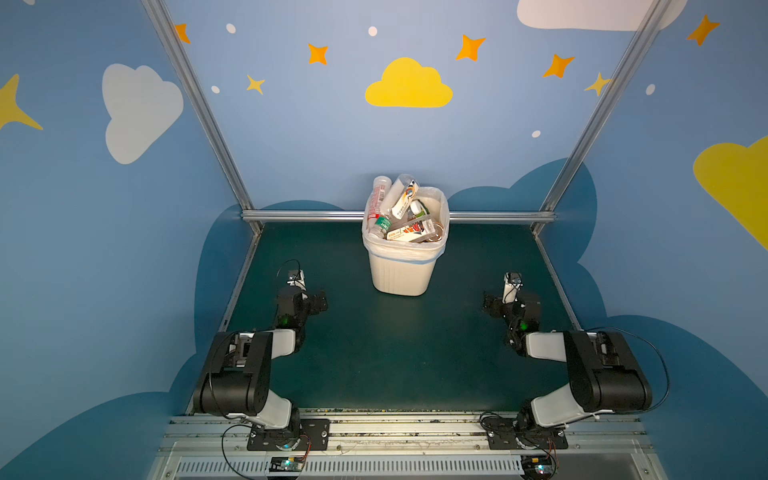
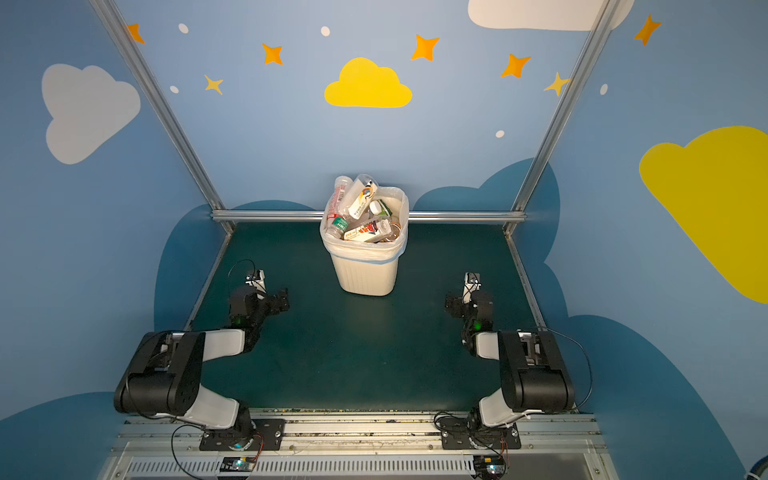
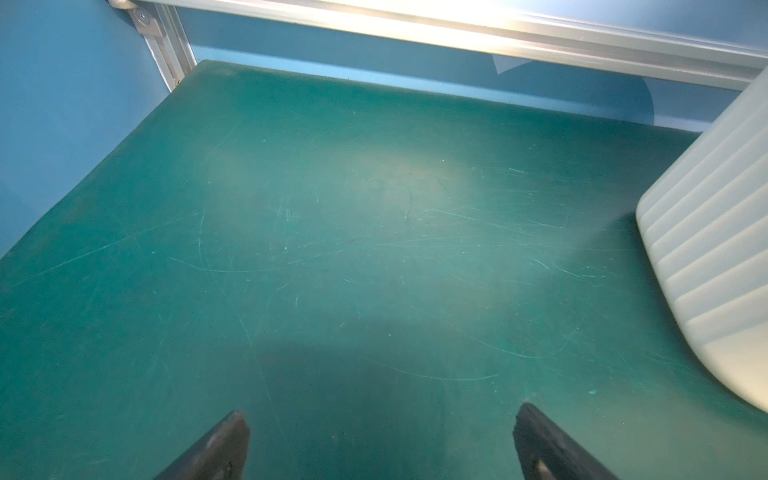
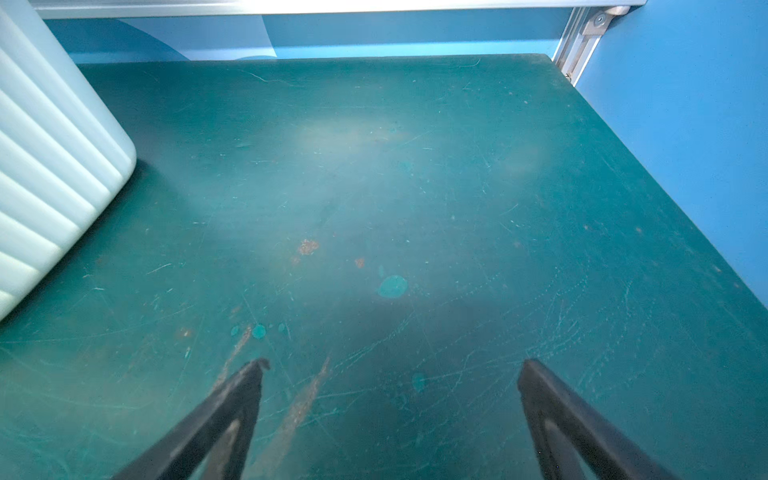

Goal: Throw the plastic bottles in the bin

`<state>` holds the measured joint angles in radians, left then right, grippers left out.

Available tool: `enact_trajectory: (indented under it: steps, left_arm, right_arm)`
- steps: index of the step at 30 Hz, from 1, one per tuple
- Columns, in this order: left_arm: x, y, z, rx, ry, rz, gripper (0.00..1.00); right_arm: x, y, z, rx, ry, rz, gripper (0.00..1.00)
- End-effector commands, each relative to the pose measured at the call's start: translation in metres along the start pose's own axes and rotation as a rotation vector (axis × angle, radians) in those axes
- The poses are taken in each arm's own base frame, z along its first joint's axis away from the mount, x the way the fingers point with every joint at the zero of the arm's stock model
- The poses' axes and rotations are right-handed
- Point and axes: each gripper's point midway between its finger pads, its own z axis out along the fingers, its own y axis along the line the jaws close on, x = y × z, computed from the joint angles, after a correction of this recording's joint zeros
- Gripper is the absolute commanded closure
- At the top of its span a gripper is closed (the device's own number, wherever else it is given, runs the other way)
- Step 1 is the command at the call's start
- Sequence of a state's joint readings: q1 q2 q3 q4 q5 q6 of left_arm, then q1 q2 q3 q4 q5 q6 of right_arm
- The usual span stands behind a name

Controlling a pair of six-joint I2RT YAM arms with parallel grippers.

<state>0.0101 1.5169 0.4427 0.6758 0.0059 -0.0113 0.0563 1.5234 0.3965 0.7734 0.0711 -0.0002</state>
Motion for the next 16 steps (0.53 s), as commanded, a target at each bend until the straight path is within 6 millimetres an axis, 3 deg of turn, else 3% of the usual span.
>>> enact_trajectory:
  steps: [1,16]
  left_arm:
    - [-0.0040,0.0016,-0.0012,-0.009,-0.015,0.010,0.00]
    - [-0.0045,0.0027,-0.0014,-0.008,-0.013,0.003,0.00]
  right_arm:
    - [-0.0146,0.0001,0.0000,0.007,-0.038,-0.003,0.03]
    - [-0.0138,0.0005,-0.0003,0.000,-0.036,-0.001,0.03]
